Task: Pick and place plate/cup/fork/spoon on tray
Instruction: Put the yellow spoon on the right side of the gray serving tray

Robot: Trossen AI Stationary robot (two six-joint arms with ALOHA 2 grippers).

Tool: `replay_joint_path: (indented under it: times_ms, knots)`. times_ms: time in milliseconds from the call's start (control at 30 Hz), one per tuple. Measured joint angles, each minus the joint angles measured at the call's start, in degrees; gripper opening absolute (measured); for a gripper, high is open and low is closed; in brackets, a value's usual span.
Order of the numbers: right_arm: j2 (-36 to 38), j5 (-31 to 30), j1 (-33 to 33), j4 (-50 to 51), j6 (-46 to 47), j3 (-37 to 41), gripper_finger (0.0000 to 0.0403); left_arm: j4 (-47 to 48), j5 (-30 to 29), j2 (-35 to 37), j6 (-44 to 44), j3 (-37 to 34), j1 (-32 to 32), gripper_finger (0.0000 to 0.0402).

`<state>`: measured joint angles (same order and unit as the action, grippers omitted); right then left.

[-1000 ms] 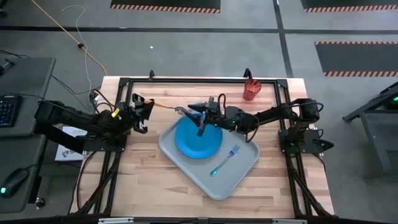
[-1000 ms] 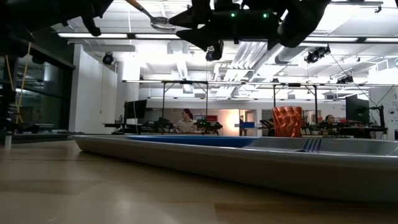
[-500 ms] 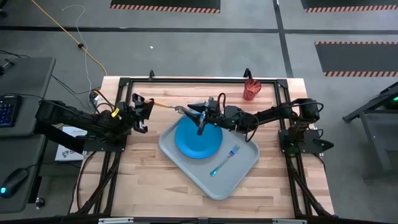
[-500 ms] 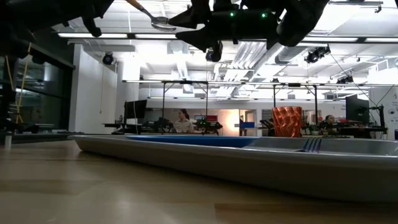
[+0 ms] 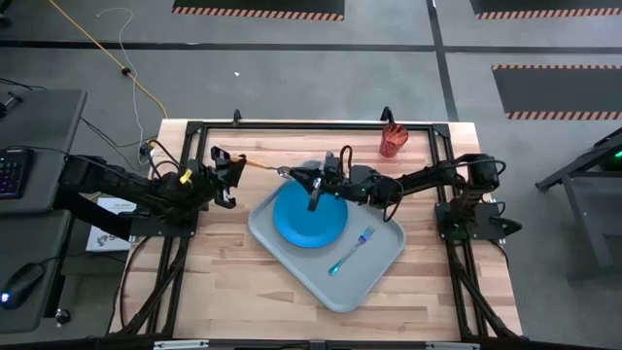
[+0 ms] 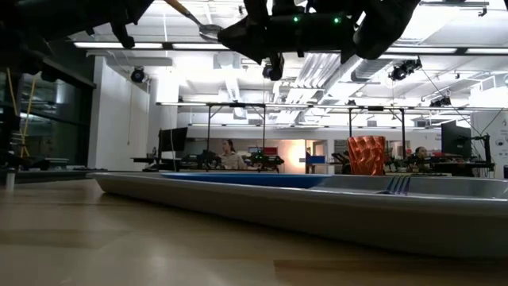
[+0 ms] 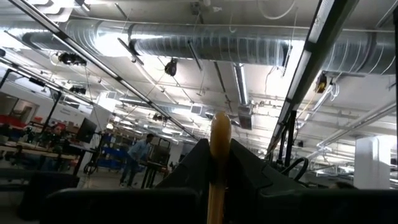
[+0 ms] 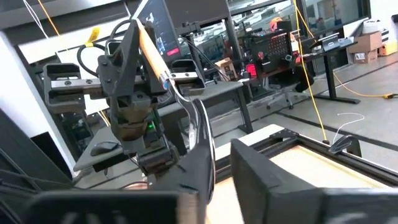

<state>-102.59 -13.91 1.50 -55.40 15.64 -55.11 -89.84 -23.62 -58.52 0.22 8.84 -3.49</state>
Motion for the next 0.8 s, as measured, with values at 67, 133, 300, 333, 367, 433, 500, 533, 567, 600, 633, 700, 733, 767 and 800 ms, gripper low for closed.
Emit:
replay_joint_path:
  times_ms: [67,133,300,333,367,433,500,533,567,600,633,700,733,767,800]
  knots:
    - [0.00,0.00,0.00,0.02,-0.04,0.00,0.0017,0.00,-0.02,-0.02,0.06,0.00,0.00,0.0023]
    - [0.00,-0.14,0.00,0.02,-0.29,0.00,0.0006,0.00,0.03,-0.02,0.92,0.00,0.00,0.0030]
    - [0.00,-1.04,-0.01,0.06,-0.65,0.00,0.0003,0.94,2.22,0.04,4.30,0.00,-0.04,0.0074]
    - [0.00,-1.05,-0.02,0.18,-0.65,0.00,0.0003,1.43,2.25,0.02,4.76,0.00,-0.04,0.0082]
    - [0.05,-1.05,-0.02,0.35,-0.65,0.00,0.0003,1.63,2.29,0.02,5.09,-0.06,-0.04,0.0090]
    - [0.85,-1.17,-0.02,2.45,-1.02,0.00,0.0002,1.65,1.95,0.04,5.41,-0.44,-0.04,0.0105]
    - [2.31,-3.01,-0.07,5.74,-1.83,0.01,0.0001,2.85,0.89,0.06,5.44,-0.55,-0.04,0.0120]
    - [3.07,-4.16,-0.27,7.26,-2.55,0.02,0.0001,3.63,0.48,0.29,5.81,-0.58,-0.04,0.0129]
    - [3.93,-5.31,-0.53,8.92,-3.29,0.02,0.0001,4.51,0.36,0.62,6.13,-0.59,0.00,0.0137]
    - [4.80,-6.67,-0.88,10.53,-4.13,0.02,0.0001,5.63,0.23,1.08,6.39,-0.59,0.00,0.0146]
    - [5.74,-7.84,-1.27,12.07,-4.98,0.02,0.0001,6.73,0.19,1.52,6.46,-0.59,0.00,0.0155]
    - [7.80,-10.39,-2.13,16.27,-6.54,0.02,0.0001,9.45,0.15,2.72,6.48,-0.59,0.00,0.0172]
    - [9.29,-12.05,-2.66,19.29,-7.05,0.02,0.0001,10.55,0.03,3.49,6.52,-0.59,-0.01,0.0181]
    - [10.82,-14.11,-3.21,22.76,-7.70,0.04,0.0001,11.84,-0.07,4.39,6.64,-0.59,0.00,0.0188]
    - [12.29,-15.93,-3.70,25.73,-8.10,0.04,0.0001,13.25,-0.11,5.28,6.73,-0.59,0.00,0.0194]
